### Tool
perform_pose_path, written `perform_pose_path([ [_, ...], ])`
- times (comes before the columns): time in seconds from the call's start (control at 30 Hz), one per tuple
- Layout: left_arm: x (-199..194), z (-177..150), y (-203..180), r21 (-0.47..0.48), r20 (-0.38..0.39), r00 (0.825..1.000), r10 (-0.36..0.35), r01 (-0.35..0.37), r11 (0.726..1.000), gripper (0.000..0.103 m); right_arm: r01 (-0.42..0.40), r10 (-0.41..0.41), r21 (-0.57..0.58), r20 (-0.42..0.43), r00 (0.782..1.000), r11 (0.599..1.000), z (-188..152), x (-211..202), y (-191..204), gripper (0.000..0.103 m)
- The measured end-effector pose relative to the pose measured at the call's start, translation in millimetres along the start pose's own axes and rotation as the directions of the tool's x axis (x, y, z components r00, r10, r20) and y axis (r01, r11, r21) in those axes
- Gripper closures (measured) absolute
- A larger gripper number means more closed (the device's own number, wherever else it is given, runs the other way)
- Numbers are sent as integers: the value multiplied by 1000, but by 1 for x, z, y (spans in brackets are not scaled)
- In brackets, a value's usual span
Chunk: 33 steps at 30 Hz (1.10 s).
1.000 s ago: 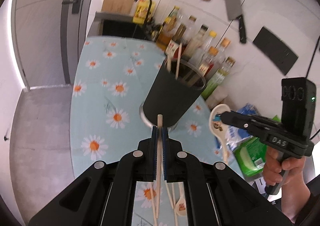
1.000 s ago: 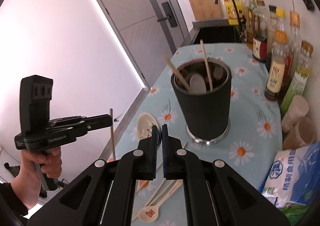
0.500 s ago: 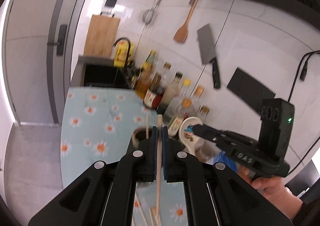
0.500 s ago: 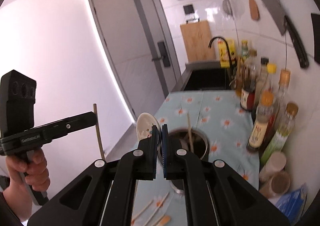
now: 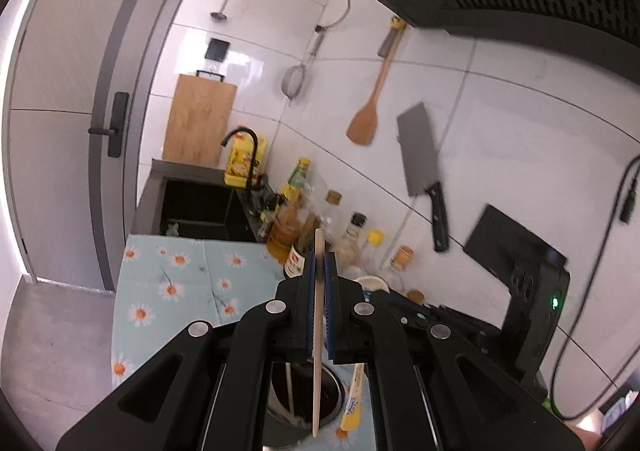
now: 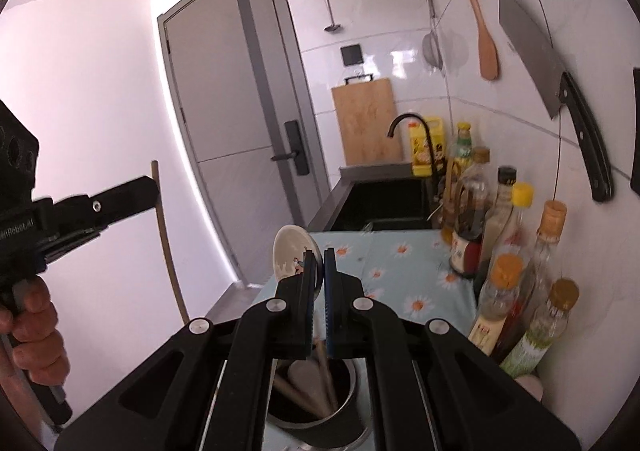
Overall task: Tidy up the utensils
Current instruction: 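Open both grippers to drop the spoon and chopstick into the holder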
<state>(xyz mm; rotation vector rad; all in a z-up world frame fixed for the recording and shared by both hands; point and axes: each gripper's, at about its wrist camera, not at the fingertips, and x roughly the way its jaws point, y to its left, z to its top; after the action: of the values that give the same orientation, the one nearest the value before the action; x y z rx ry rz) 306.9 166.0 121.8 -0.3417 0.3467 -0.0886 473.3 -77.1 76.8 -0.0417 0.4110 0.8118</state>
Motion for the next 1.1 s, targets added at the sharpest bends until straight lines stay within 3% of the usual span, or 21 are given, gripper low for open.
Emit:
perform_pose_path([
  [0.17,20,-3,15,-38,28,1000,11,-10,999,100,28,-29,17,37,999,999,-7,20,-11,98],
  [0.53,57,-37,22,3,-29,998,47,-47,999,100,9,-9,36,-23,1000,999,-38,58,-20,98],
  [0.83,67,-67,17,22,-89,994,65,-63,998,100,-23,25,41,-41,999,999,-50,61,-19,97],
  [1.1,66,-83,13,20,-135,987,86,-84,996,95,-60,66,90,-72,995,994,-58,56,-22,88],
])
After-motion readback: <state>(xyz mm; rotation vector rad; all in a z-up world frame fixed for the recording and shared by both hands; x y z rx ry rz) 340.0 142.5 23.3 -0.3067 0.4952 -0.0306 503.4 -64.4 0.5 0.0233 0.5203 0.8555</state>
